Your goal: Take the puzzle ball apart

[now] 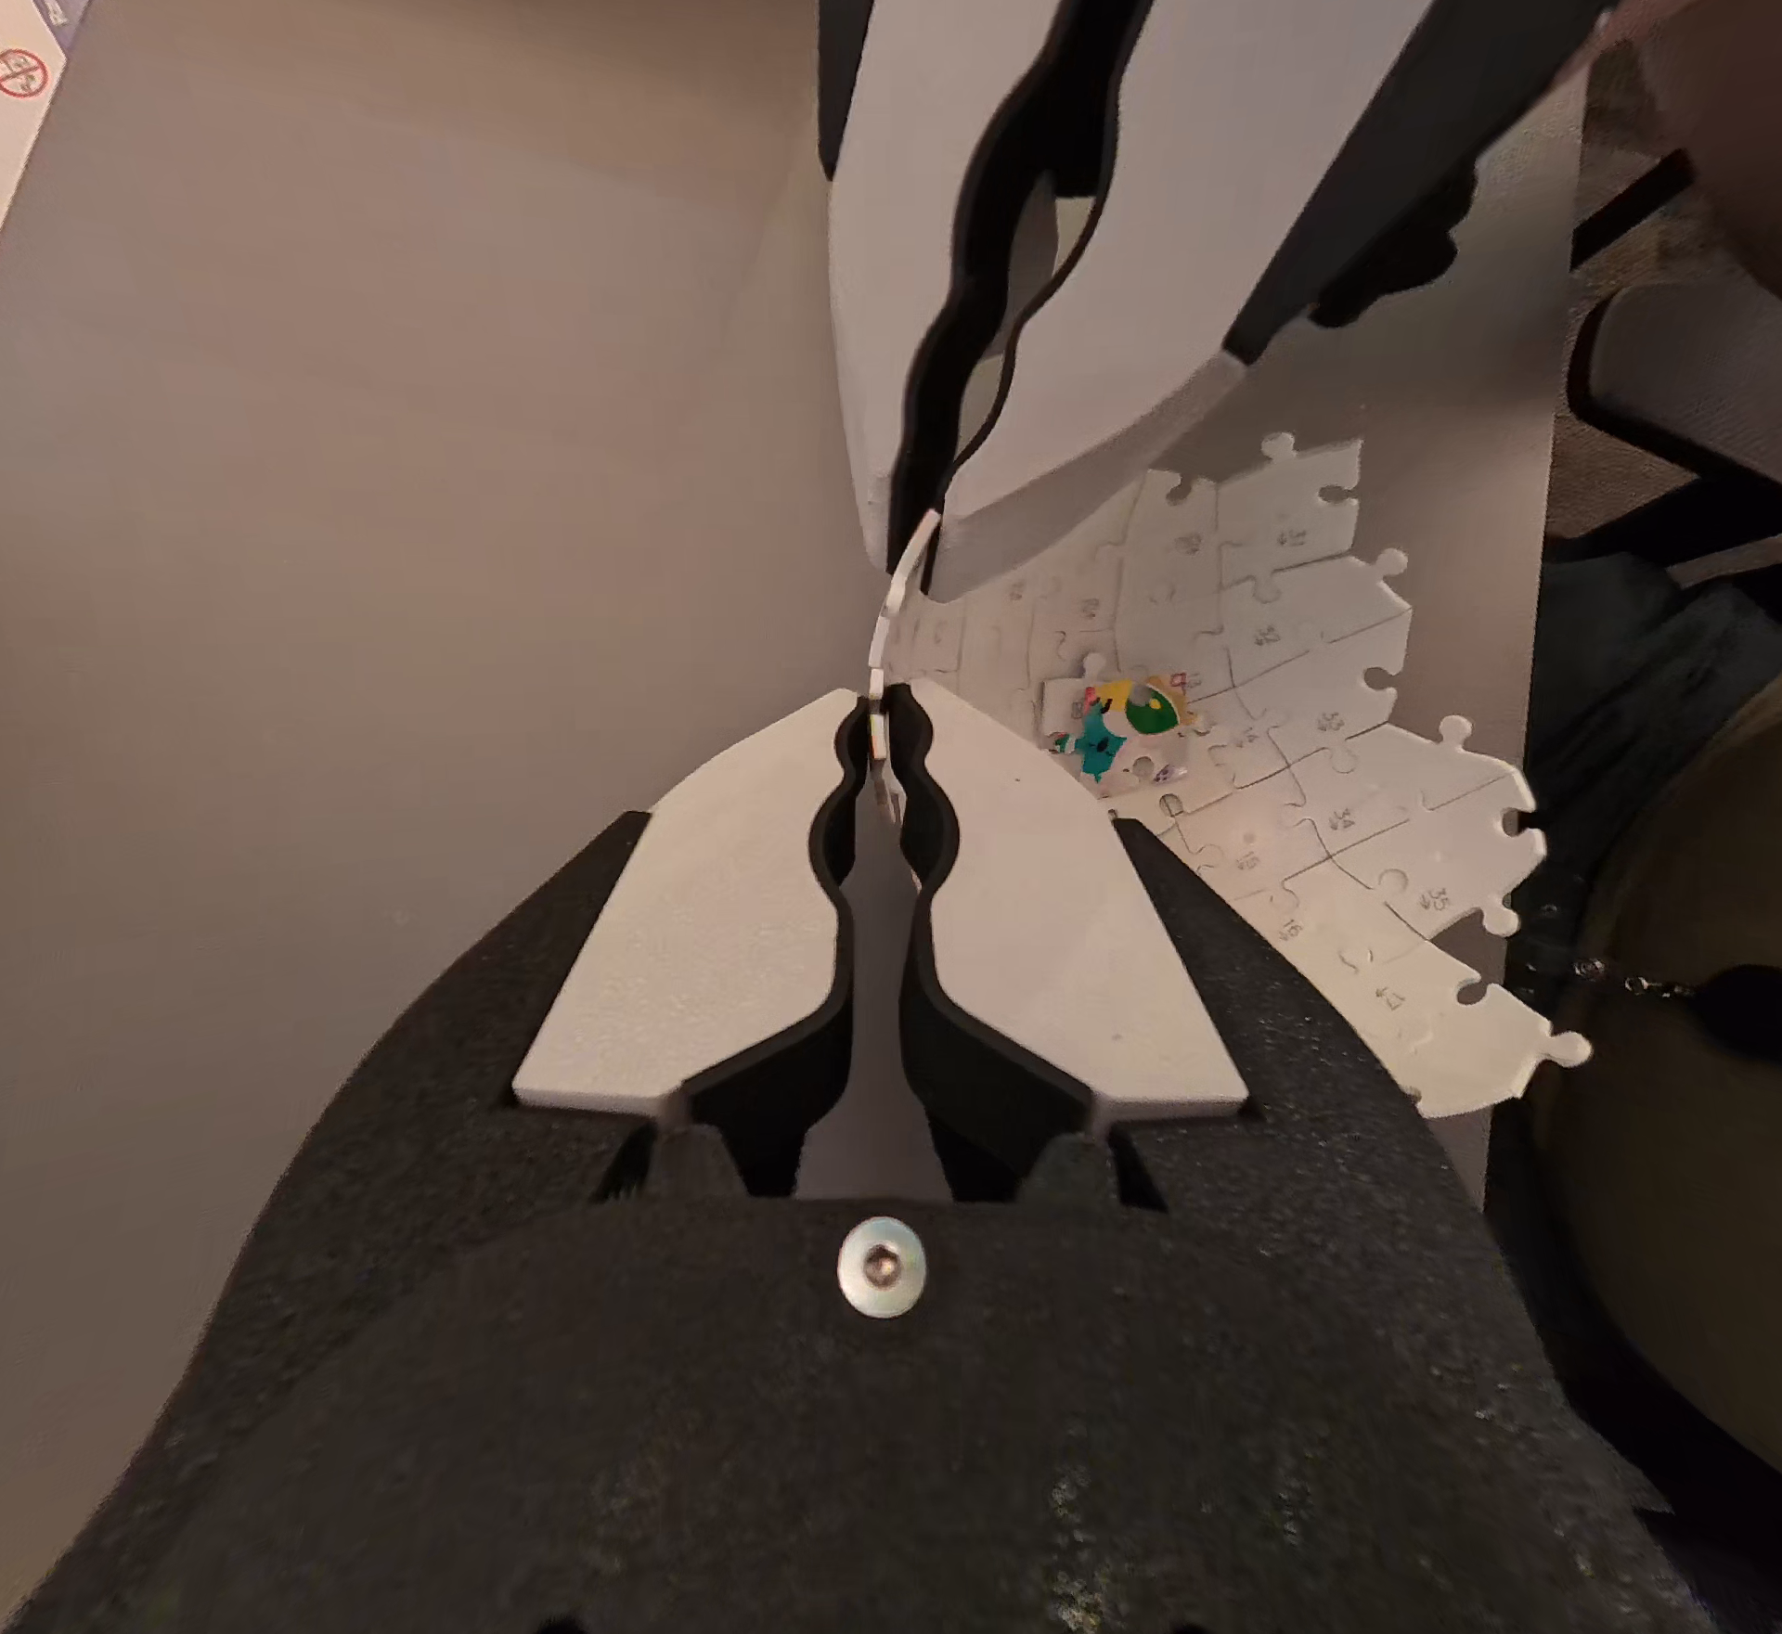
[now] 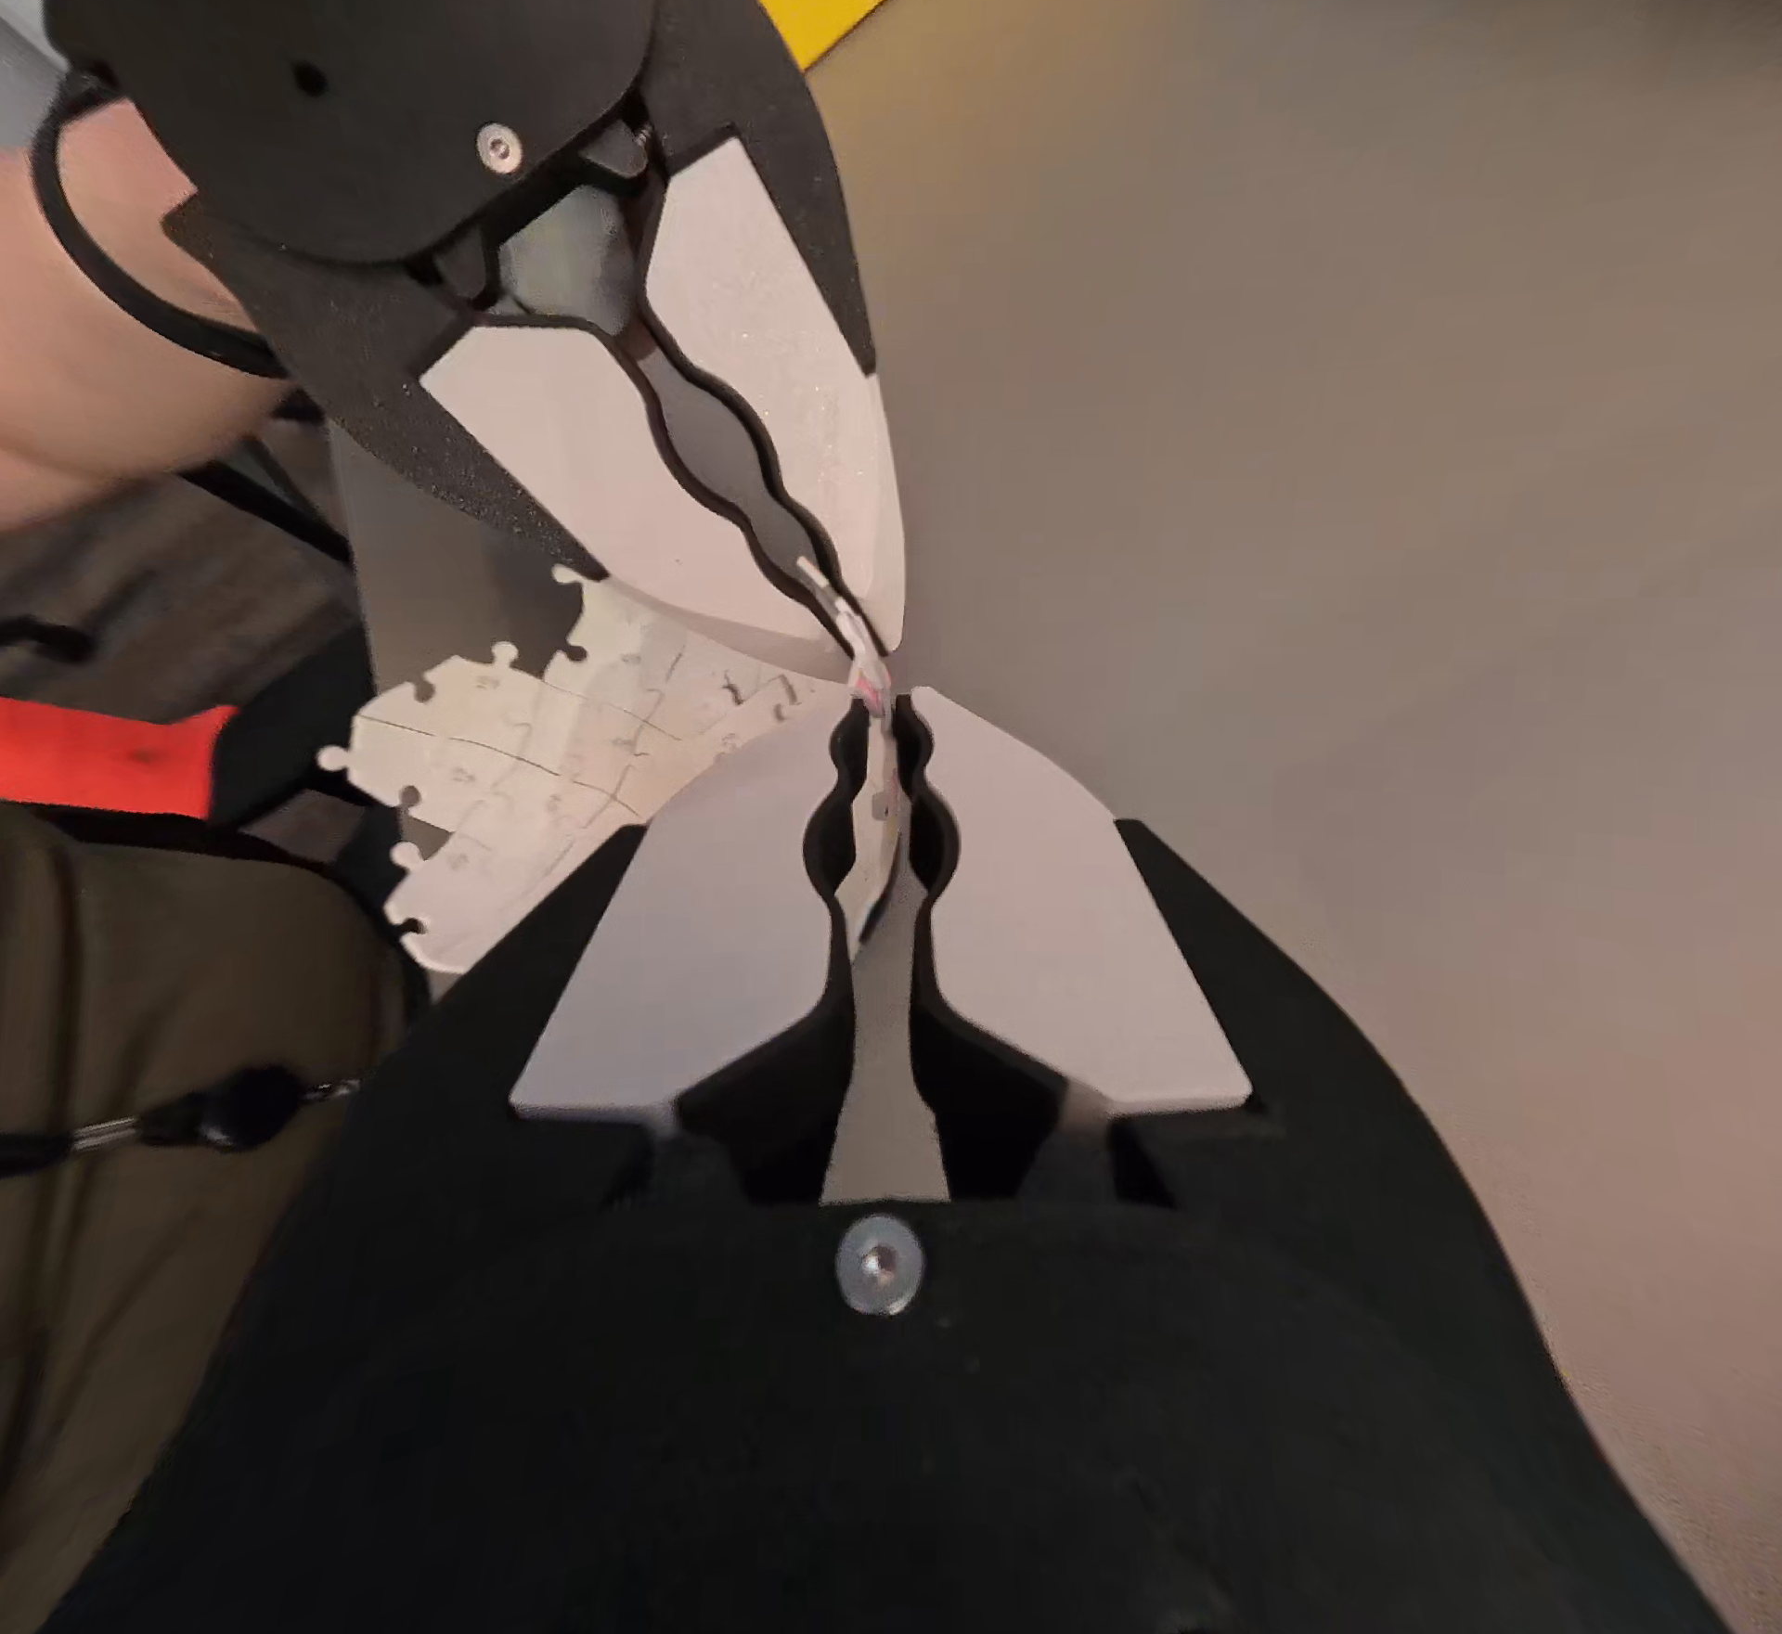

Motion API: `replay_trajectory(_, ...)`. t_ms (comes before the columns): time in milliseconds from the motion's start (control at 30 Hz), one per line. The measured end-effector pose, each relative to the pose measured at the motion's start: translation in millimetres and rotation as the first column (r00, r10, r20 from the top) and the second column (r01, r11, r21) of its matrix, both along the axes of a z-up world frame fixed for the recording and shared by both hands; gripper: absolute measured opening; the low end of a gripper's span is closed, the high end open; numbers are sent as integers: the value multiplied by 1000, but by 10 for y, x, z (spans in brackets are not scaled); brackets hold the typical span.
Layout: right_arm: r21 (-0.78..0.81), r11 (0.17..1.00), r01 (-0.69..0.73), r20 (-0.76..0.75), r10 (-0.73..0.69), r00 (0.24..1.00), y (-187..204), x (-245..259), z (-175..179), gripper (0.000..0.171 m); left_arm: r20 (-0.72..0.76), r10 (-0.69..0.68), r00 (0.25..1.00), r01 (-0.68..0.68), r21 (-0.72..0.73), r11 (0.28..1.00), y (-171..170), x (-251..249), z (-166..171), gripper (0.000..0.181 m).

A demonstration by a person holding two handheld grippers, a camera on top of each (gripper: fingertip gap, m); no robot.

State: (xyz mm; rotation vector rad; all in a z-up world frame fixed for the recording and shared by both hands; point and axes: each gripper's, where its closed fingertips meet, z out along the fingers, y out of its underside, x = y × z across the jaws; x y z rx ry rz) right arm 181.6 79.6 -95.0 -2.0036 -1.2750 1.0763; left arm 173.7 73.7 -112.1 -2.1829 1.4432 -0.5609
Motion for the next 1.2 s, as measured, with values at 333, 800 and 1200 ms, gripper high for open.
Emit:
replay_trajectory(333,51,994,-93,-50,96,994,-33,15,-3,6,-19,-45,999,45,16,999,-49,21,-6,4)
replay_trajectory(800,326,943,-75,-5,81,997,22,-38,71,4,-48,-78,996,84,123,989,-15,20,18,4)
replay_trajectory(1200,409,902,-134,-18,154,988,-78,-25,88,6,58,19,998,-16,-58,998,-12,27,31,2)
